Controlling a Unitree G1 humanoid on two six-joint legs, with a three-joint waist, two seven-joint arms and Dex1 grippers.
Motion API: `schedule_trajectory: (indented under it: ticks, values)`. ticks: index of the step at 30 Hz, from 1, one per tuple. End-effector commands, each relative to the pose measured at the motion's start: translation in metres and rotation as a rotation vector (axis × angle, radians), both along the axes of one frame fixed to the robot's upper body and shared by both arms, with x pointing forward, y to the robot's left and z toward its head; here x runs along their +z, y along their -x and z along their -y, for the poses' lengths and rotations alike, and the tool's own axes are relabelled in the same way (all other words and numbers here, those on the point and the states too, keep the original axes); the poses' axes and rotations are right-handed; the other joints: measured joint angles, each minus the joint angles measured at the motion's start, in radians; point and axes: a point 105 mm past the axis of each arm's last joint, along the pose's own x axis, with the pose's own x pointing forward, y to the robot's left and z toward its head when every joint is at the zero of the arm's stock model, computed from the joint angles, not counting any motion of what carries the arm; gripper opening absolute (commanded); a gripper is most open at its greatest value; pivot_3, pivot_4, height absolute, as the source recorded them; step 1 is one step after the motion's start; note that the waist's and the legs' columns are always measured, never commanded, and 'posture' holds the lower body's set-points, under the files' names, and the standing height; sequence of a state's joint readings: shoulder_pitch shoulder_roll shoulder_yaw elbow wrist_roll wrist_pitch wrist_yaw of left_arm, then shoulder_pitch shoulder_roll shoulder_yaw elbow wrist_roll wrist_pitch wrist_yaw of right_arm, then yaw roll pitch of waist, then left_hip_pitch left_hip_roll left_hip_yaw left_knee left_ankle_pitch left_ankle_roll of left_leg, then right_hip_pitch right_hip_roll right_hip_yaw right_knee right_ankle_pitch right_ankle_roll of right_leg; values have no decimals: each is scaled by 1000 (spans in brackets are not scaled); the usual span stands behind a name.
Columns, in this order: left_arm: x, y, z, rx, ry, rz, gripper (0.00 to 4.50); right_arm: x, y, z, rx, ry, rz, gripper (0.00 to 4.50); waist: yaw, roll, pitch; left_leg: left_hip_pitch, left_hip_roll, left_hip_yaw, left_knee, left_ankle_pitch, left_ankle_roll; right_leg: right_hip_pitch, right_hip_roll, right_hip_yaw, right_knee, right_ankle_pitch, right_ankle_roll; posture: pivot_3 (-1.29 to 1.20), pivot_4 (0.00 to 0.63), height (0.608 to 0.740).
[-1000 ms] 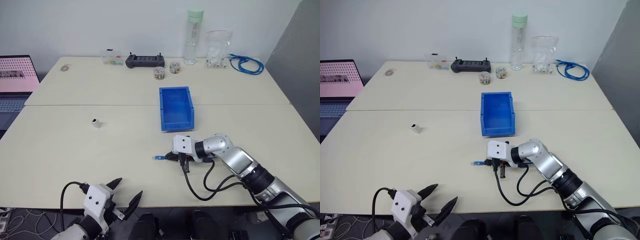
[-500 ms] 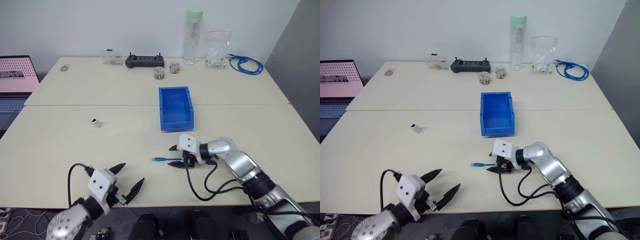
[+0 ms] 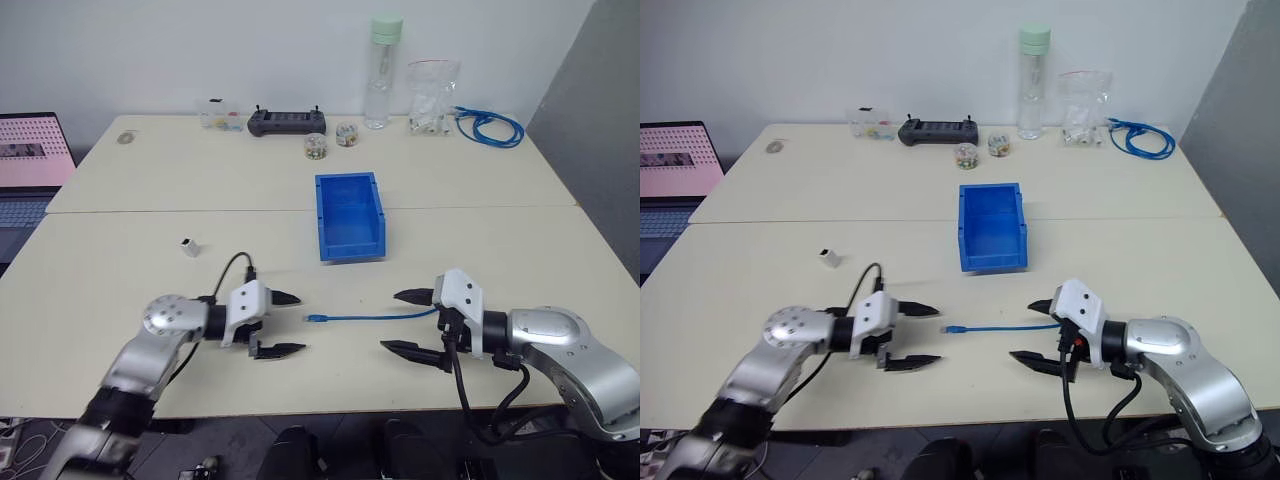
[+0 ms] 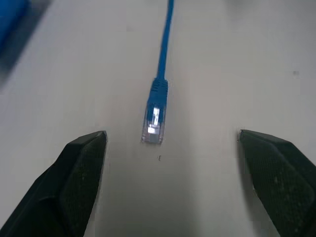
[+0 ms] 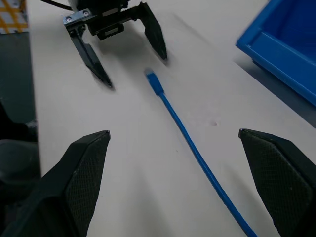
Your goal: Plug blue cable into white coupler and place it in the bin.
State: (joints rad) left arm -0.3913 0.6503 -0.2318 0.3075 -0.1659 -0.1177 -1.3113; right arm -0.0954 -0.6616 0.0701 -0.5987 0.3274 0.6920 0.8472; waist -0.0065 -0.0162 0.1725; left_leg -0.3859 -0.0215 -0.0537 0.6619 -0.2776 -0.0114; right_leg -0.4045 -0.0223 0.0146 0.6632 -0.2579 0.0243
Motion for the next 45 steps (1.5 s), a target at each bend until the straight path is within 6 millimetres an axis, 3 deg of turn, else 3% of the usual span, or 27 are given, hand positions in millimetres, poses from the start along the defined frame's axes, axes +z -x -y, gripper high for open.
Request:
schedule_trajectory:
  ticks: [1,7,12,18,27,31,34,38,40,45]
  values:
    - [-18,-2,1,-65,-57,-28,4500,11,-2,8,-65,-7,70,4431,0,1,0,0,0,1,0,0,0,0,0,1,0,0,0,0,150,740]
    - [-31,-9,-1,-93,-89,-69,4500,6,11,22,-150,1,54,4431,13,2,-5,1,-1,-2,1,0,0,2,-1,0,0,0,1,0,150,740]
    - [-41,0,-11,-136,-150,-96,3581,6,12,23,-179,-2,59,4500,2,5,-9,6,0,-1,1,0,0,8,-1,1,0,0,2,0,150,740]
    - [-42,-7,-22,-90,-179,-94,2336,7,13,22,-176,14,86,4500,2,7,-12,15,0,-3,-1,0,1,18,0,1,-3,-1,2,0,150,740]
    - [-40,-10,-38,-47,-210,-107,318,7,15,18,-176,-2,85,4500,-4,6,-13,18,2,-3,-2,0,0,19,0,1,-3,-1,2,0,150,740]
    - [-41,-6,-37,-58,-200,-118,229,6,12,18,-185,-1,92,4500,-12,5,-13,18,2,-3,-2,0,0,18,0,1,-3,-1,2,0,150,740]
    - [-39,-8,-21,-53,-150,-113,229,8,10,16,-187,-13,96,4500,-17,5,-13,18,3,-3,-2,0,0,19,-1,1,-3,-1,2,0,150,740]
    - [-3,-18,13,110,103,-355,229,24,13,7,-191,-145,36,4500,-17,4,-13,17,2,-3,-2,0,0,19,-1,1,-3,-1,2,0,150,740]
    - [16,-8,22,117,188,-510,229,29,19,3,-184,-230,-39,4500,-13,2,-11,12,1,-8,-1,0,0,16,0,-1,-3,-2,3,0,150,740]
    - [69,14,47,117,421,-890,229,31,40,-3,-182,-585,-432,4500,-13,-2,-8,1,0,-12,0,0,0,8,-6,-5,-3,-1,1,0,150,740]
